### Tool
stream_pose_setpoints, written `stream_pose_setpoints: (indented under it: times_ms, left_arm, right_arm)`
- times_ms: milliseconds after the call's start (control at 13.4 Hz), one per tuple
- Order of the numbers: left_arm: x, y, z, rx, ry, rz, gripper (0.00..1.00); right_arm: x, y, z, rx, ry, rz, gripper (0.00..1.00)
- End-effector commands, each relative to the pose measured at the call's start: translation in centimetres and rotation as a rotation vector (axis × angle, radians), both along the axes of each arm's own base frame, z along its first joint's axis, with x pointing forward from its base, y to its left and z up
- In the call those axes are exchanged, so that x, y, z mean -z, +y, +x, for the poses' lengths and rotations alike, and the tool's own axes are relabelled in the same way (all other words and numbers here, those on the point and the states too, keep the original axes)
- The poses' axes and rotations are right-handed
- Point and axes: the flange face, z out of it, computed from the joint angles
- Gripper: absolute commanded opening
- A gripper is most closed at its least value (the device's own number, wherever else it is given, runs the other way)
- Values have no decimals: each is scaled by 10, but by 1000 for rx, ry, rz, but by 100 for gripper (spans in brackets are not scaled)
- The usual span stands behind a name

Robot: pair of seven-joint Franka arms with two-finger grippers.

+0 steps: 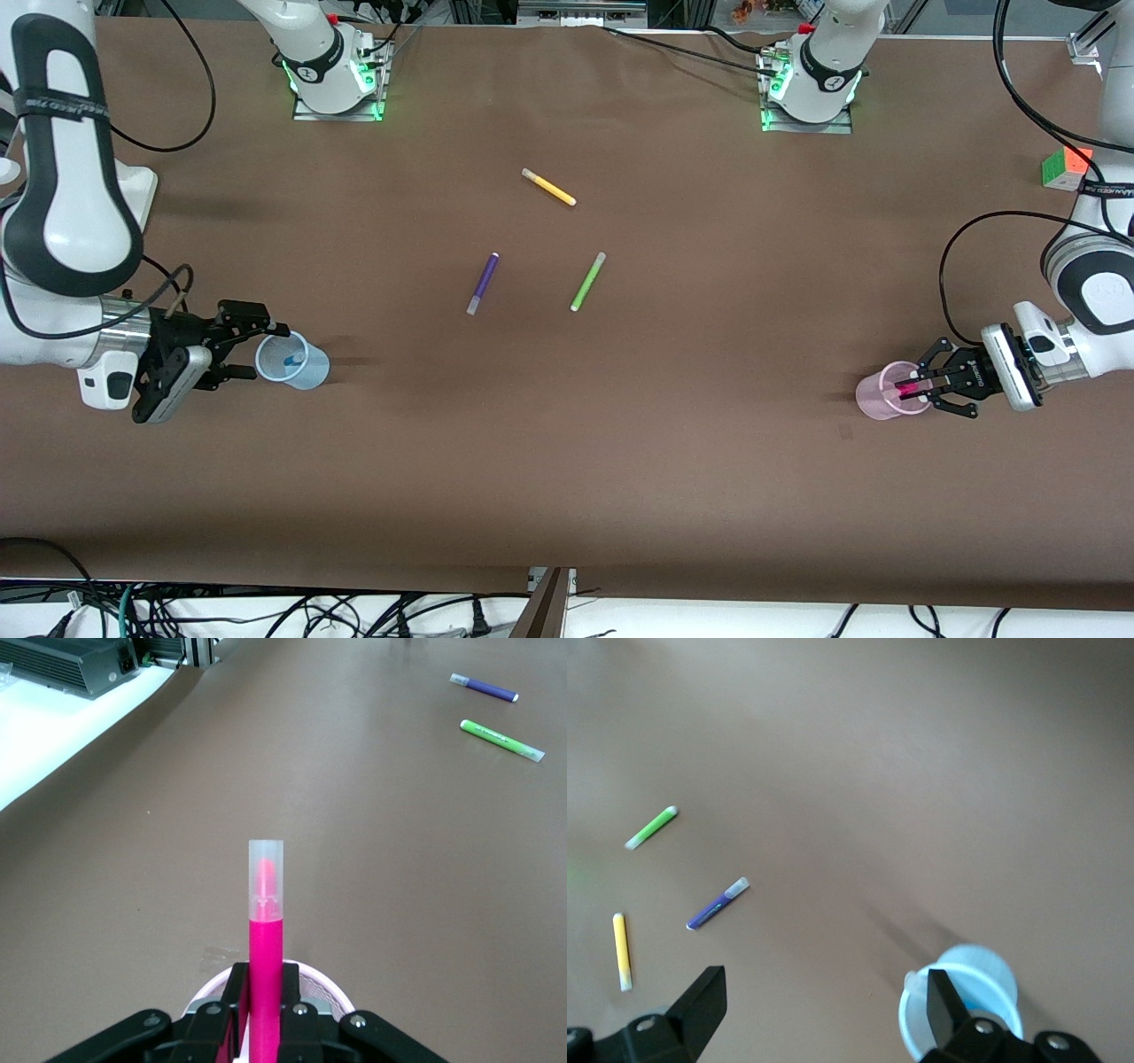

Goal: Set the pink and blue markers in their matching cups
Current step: 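Open both grippers to drop the markers into their matching cups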

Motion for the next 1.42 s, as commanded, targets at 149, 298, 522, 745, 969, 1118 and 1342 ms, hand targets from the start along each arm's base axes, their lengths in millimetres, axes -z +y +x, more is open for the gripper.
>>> stream_pose_setpoints:
  times_ms: [149, 298, 522, 745, 969, 1118, 1342]
  left_arm:
    - [6, -2, 1, 33, -80, -100, 0]
    - [6, -2, 1, 35, -78, -101, 40]
    - [5, -3, 1, 35, -79, -102, 100]
    - [2, -2, 2, 32, -77, -99, 100]
    - [-33, -5, 5, -43, 20, -88, 100]
    - [-95, -18, 9, -125, 102, 5, 100]
    - [-202, -60, 4, -334, 268, 213, 100]
  right_arm:
    - [-41, 59, -4, 230, 136, -251, 100]
    - [-53, 87, -10, 362, 204, -298, 100]
    - [-73, 112, -25, 487, 267, -384, 100]
    - [-91, 94, -33, 472, 250, -508, 100]
    - [-135, 64, -32, 523, 229, -522, 100]
    - [-164, 40, -40, 568, 200, -505, 100]
    - [-199, -3, -65, 648, 173, -485, 100]
